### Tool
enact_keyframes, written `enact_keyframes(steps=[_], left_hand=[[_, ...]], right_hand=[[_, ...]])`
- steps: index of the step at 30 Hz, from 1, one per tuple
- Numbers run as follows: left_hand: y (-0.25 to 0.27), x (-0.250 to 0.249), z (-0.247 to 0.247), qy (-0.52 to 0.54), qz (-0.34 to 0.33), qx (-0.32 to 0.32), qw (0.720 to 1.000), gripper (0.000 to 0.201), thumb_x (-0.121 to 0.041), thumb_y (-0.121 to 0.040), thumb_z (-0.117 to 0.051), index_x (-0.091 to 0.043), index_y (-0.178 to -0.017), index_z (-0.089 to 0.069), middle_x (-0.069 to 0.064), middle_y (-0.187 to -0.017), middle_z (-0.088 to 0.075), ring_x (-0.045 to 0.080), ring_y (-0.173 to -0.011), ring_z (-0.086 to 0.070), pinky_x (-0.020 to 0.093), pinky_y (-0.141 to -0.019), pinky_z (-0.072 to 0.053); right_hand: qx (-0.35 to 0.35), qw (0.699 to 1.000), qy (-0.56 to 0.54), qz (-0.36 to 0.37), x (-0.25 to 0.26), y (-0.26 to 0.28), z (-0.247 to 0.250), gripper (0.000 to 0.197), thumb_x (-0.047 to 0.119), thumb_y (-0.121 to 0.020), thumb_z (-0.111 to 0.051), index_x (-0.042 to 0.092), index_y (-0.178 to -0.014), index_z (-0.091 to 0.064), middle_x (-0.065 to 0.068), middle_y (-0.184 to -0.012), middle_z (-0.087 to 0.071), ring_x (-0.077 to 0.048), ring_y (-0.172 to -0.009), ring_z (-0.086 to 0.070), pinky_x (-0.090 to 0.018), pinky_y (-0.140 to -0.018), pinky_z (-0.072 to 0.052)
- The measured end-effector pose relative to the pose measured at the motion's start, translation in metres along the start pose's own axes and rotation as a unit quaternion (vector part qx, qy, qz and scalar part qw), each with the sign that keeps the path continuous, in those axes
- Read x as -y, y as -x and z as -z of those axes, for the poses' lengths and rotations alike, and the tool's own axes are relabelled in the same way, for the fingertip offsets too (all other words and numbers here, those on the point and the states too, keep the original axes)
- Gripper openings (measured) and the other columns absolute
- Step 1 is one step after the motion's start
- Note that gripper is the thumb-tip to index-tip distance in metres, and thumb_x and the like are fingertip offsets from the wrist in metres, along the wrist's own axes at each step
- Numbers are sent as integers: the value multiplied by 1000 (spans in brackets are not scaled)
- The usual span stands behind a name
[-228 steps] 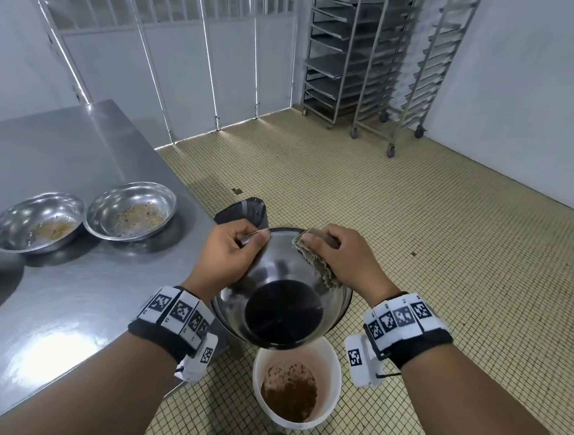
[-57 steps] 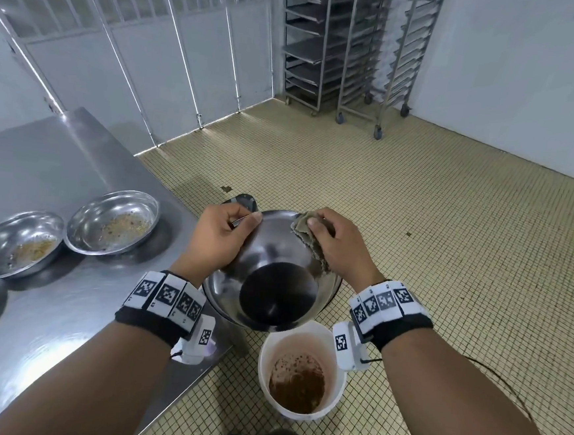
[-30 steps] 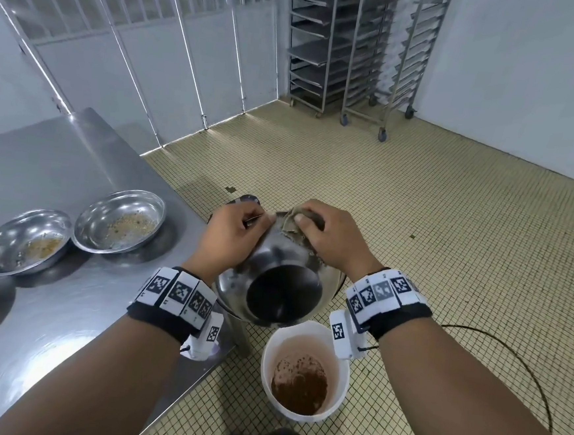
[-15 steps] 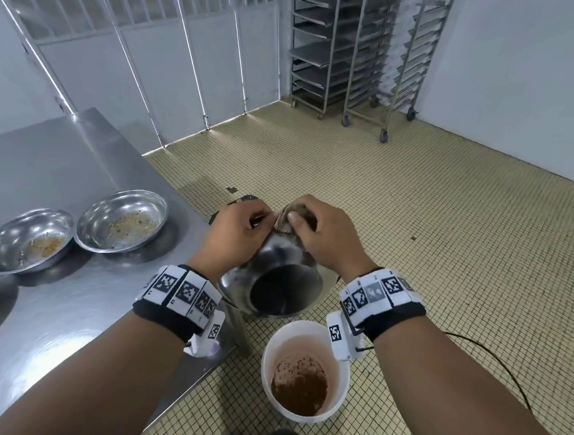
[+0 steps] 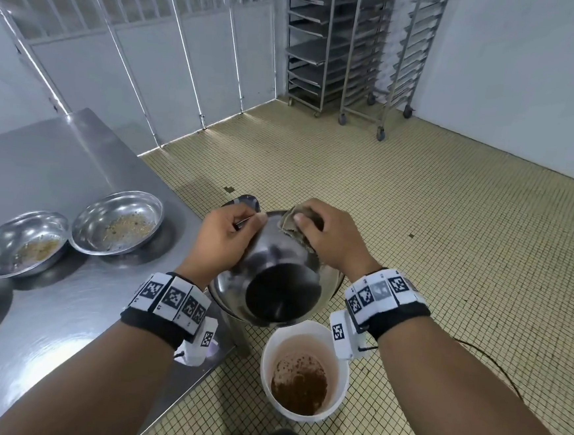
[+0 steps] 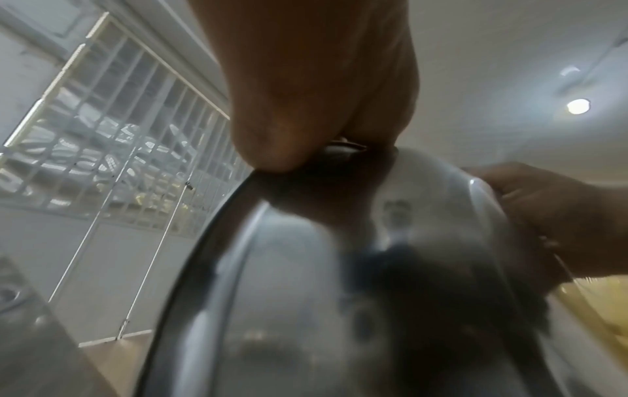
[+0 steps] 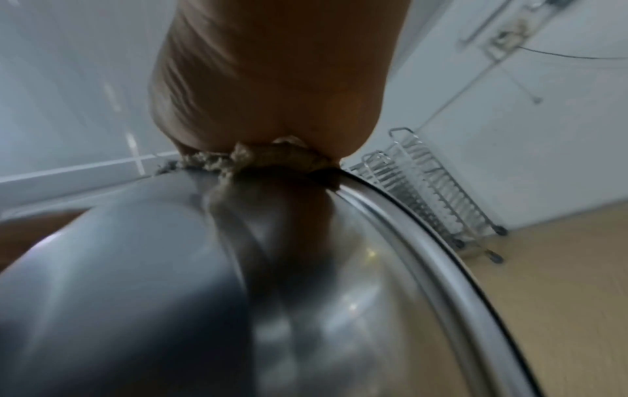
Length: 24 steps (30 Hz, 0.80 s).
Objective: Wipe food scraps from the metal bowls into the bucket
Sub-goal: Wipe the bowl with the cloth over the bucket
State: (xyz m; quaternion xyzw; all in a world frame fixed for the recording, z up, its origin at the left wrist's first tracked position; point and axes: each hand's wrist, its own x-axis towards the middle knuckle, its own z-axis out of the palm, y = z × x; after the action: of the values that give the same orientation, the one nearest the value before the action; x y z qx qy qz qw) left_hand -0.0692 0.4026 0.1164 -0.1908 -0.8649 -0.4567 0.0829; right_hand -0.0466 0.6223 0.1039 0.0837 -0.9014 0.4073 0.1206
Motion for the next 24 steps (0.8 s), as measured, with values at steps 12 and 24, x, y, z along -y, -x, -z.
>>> enact_keyframes(steps=[12, 24], left_hand=[[-14, 7, 1, -101, -35, 67, 992, 25, -37, -101, -63, -20, -83, -66, -12, -71, -60, 5, -64, -56, 25, -59, -42], [-17, 4, -1, -18, 19, -7, 1000, 26, -32, -101, -65, -25, -76, -68, -6, -67, -66, 5, -56, -58, 23, -55, -44]], right_hand=[[-7, 999, -23, -37, -11, 5, 4, 13, 30, -103, -55, 29, -101, -68, 14, -91, -68, -3, -84, -62, -21, -71, -45], [-58, 984, -113, -122, -30, 16, 1, 21, 32, -106, -50, 24, -105, -70, 7, -100, -71, -10, -93, -64, -26, -77, -46]])
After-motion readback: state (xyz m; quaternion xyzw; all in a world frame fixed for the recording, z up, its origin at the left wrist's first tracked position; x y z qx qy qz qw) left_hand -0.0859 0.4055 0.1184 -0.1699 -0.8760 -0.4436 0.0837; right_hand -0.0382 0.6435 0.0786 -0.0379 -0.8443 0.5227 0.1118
